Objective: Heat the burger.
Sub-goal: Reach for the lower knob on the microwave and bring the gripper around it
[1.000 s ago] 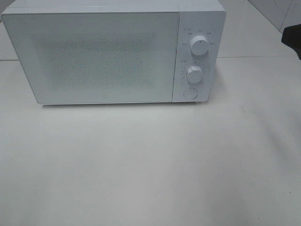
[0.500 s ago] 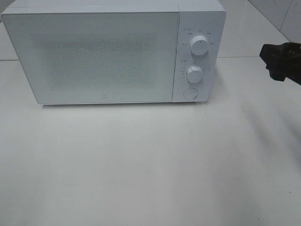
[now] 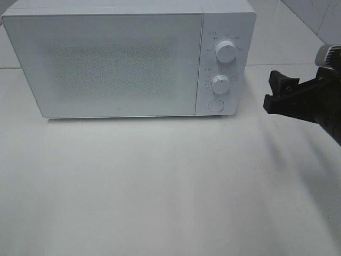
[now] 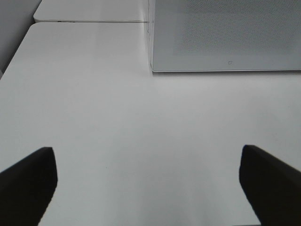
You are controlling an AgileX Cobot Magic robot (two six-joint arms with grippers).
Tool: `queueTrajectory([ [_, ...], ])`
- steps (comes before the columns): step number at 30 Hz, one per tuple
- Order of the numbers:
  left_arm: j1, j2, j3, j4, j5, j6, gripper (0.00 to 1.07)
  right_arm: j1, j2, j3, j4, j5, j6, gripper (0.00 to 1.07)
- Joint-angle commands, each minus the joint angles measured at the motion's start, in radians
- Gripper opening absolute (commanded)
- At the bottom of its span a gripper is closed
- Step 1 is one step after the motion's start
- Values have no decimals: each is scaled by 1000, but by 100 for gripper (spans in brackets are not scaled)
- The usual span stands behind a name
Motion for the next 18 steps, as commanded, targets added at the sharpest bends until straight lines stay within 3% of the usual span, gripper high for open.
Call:
queueTrajectory([
  [1, 2, -19, 0, -6, -13, -2, 98, 65, 31, -2, 85, -83, -50, 75],
  [4, 2, -19, 0, -6, -13, -2, 98, 167, 83, -2, 219, -150, -59, 75],
  [9, 2, -19, 0, -4, -13, -2, 98, 265, 122, -2, 330, -183, -59, 75],
  [13, 2, -19, 0, -3, -13, -2, 98, 333, 132, -2, 366, -189, -58, 75],
  [18, 2, -19, 0, -3, -13, -2, 98, 347, 133, -6, 367, -190, -52, 75],
])
